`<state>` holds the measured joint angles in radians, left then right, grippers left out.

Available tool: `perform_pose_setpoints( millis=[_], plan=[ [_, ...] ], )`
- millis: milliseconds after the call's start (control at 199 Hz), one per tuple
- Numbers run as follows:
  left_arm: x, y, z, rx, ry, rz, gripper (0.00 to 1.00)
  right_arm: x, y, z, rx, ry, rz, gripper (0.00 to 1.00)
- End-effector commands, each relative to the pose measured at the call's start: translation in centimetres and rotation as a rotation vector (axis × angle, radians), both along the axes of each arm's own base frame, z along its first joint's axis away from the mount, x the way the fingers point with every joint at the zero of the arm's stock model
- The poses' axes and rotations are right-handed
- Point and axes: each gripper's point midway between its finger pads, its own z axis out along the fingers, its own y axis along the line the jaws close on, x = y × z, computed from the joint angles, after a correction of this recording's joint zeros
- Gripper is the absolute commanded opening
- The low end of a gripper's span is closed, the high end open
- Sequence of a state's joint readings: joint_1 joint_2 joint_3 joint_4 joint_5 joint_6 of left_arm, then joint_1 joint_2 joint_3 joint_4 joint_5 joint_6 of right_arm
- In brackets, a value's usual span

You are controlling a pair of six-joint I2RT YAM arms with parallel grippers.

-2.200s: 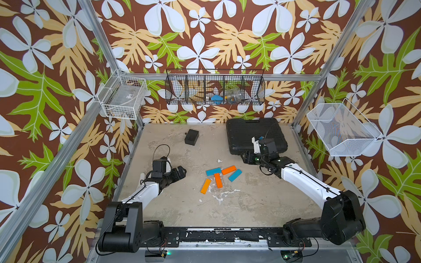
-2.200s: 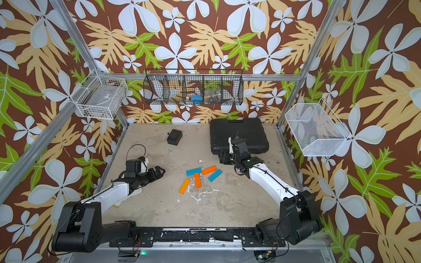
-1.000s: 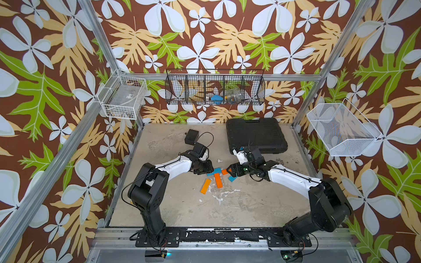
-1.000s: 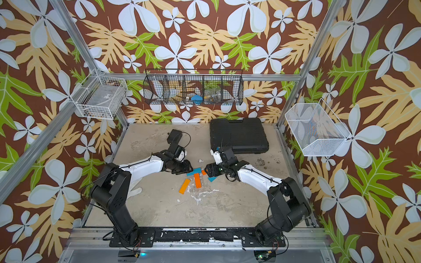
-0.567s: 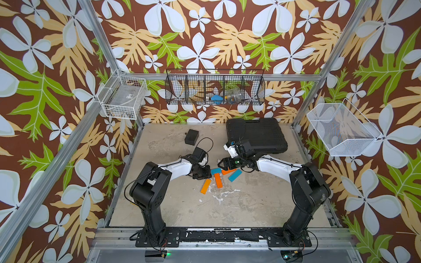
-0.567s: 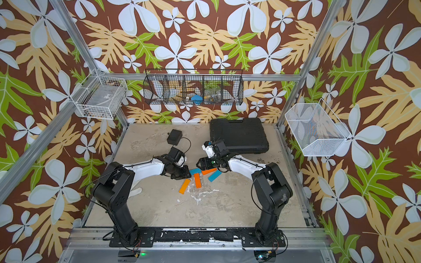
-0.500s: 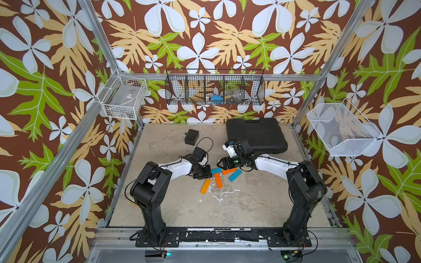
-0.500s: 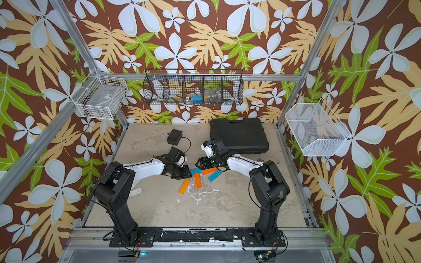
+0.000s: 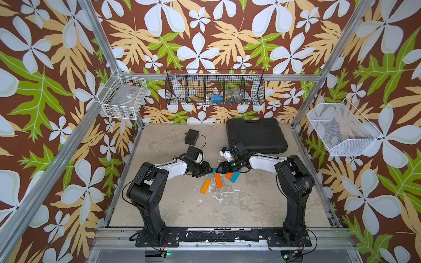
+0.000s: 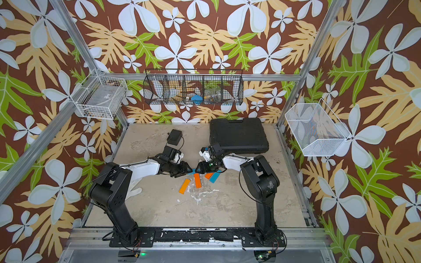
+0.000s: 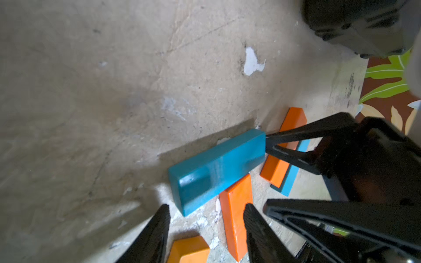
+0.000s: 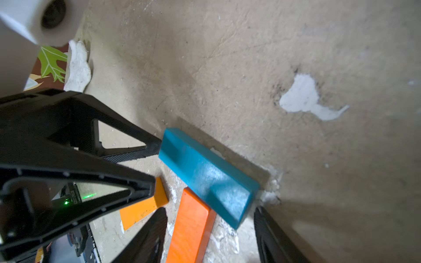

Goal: Assemble the number 7 with building blocks
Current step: Move the building block to the center of the board.

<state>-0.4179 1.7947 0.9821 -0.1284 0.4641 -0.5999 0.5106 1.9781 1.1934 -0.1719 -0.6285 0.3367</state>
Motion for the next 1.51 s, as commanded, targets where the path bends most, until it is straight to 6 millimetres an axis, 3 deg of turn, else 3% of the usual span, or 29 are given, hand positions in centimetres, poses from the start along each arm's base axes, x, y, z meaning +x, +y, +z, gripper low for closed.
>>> perform_pose_setpoints(
  millis=[0,403,886,1007,1138,1324,1410,1506],
  plan=[
    [0.6,-0.8,0.3,-0.048,-0.009,-0.011,0.47,-0.5,0.3,0.4,0.040,0.018,-0.003,0.61],
    [1.2,-0.3,-0.7,-0.010,-0.022,0.001,0.36,0.4,1.2,-0.9,0.065,0.085,-0.053,0.41],
    [4.5,1.0,-0.5,0.059,-0.056,-0.009,0.28,3.3,2.1,0.1,0.041,0.059,-0.080,0.42],
    [4.9,2.1,0.5,0.087,-0.096,0.015,0.35,3.1,1.3,0.4,0.001,0.039,-0.089,0.46],
    [4.4,2.6,1.7,0.077,-0.092,0.039,0.56,2.8,0.4,1.2,-0.033,0.004,-0.095,0.55],
    [2.8,3.7,5.1,0.066,-0.167,0.066,0.60,3.2,-1.7,4.3,-0.098,-0.132,-0.136,0.64],
    [2.4,5.4,6.5,0.128,-0.210,0.100,0.67,2.9,-3.5,4.2,-0.164,-0.164,-0.181,0.64],
    [1.6,8.6,7.0,0.134,-0.210,0.256,0.89,2.2,-5.9,2.9,-0.191,-0.137,-0.247,0.62]
  ],
)
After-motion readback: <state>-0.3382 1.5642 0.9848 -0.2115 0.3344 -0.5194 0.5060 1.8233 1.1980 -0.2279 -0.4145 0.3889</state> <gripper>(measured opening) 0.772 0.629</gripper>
